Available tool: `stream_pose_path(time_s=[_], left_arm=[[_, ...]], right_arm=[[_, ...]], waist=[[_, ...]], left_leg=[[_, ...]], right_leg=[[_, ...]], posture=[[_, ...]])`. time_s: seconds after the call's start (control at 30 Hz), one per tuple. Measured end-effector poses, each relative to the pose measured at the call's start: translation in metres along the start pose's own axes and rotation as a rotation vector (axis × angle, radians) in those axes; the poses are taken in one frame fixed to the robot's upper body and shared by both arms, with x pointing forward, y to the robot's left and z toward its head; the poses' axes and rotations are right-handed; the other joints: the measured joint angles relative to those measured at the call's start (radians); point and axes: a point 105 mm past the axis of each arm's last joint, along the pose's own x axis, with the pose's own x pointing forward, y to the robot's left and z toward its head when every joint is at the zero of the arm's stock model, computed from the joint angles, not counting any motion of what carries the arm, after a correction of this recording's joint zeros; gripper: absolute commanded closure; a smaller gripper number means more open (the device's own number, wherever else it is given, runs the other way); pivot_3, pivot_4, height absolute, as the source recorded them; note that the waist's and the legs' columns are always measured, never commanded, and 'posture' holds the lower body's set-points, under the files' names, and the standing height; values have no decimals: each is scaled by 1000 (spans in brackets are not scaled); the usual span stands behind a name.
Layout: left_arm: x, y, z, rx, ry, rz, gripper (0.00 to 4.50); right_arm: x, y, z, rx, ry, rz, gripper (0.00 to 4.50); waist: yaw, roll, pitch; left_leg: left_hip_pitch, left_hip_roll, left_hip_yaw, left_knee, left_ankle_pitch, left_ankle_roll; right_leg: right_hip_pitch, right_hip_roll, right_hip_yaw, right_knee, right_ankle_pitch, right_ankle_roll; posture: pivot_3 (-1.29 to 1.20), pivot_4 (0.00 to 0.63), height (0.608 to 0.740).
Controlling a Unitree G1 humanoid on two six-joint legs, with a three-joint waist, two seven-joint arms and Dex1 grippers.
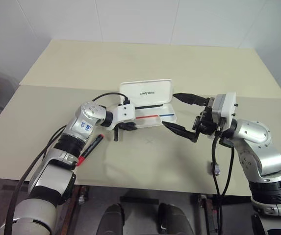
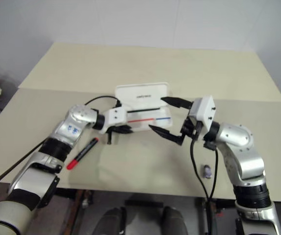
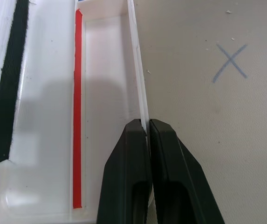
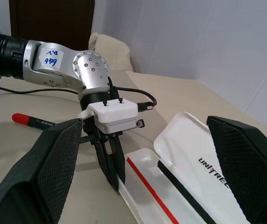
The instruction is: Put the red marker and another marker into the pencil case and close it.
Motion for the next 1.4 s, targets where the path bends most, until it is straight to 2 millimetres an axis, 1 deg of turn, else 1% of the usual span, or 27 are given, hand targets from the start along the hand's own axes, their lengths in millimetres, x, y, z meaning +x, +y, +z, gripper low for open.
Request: stream_pose_path(time_s=[0.1,0.3,0.43,0.6,0.7,0.8,0.83,0.87,1.03,1.13,1.17,1.2,1.23,1.33,1.4], left_arm=[[-1,-6,2,29,-15,-14,4491],[-8,-38,8,107,-61,-123,4491],[-15,-53,6,126,-47,-157,4491],[-21,-62,3,126,-30,-166,4491],[-23,-66,3,125,-24,-172,4491],[-22,-66,2,89,-24,-172,4491],[-22,-66,2,66,-24,-171,3904],[-21,-67,2,45,-25,-171,3678],[-9,-71,11,-34,-84,-161,1957],[-9,-70,14,-41,-102,-154,916],[-10,-71,15,-44,-107,-155,498],[-11,-72,17,-45,-115,-160,201],[-12,-73,19,-40,-126,-168,19],[-14,-78,27,-31,-171,-177,19],[-16,-80,27,-36,-196,-170,19]], right_arm=[[-1,-1,-3,10,10,7,0],[-4,-3,-6,15,27,22,0],[-4,-2,-6,18,28,28,0],[-5,-1,-7,26,29,30,0],[-5,-1,-8,35,32,30,0],[-4,-1,-8,40,31,31,0],[-4,-1,-8,41,30,31,0],[-4,-1,-8,41,29,31,0],[-3,0,-8,45,23,32,0],[-3,0,-8,46,22,33,0],[-3,0,-8,47,21,33,0],[-2,1,-8,47,21,33,0],[-2,1,-8,48,20,33,0],[0,2,-8,55,10,34,0],[1,3,-8,59,4,36,0]], waist=[[-1,0,0],[0,0,0],[-1,0,0],[-2,0,0],[-2,0,0],[-1,0,0],[-1,0,0],[-1,0,0],[1,0,0],[0,0,0],[0,0,0],[0,0,0],[0,0,0],[-1,0,0],[-1,0,0]], left_leg=[[0,0,0,0,0,0],[-2,0,3,-1,-1,-2],[-1,0,4,-1,-4,1],[-1,0,4,1,-5,3],[-1,0,4,3,-5,3],[-1,0,4,5,-6,4],[-1,0,4,6,-6,4],[-1,0,4,6,-6,4],[-1,0,4,7,-6,4],[-1,0,4,7,-6,4],[-1,0,4,7,-6,4],[-1,0,4,7,-6,4],[-1,0,4,7,-6,4],[-1,0,4,7,-6,4],[-1,0,4,7,-6,4]], right_leg=[[0,0,0,0,0,0],[0,0,1,1,-2,3],[0,0,2,0,-2,3],[0,0,3,0,-2,3],[0,0,3,0,-2,3],[0,0,4,1,-2,3],[0,0,4,1,-2,3],[0,0,5,2,-2,3],[0,0,5,3,-2,3],[0,0,5,3,-2,3],[0,0,5,3,-2,3],[0,0,5,3,-2,3],[0,0,5,3,-2,3],[0,0,5,3,-2,3],[0,0,5,3,-2,3]], posture=[[0,150,740],[0,150,740],[0,150,740],[0,150,740],[0,150,740],[0,150,740],[0,150,740],[0,150,740],[0,150,740],[0,150,740],[0,150,740],[0,150,740],[0,150,740],[0,150,740],[0,150,740]])
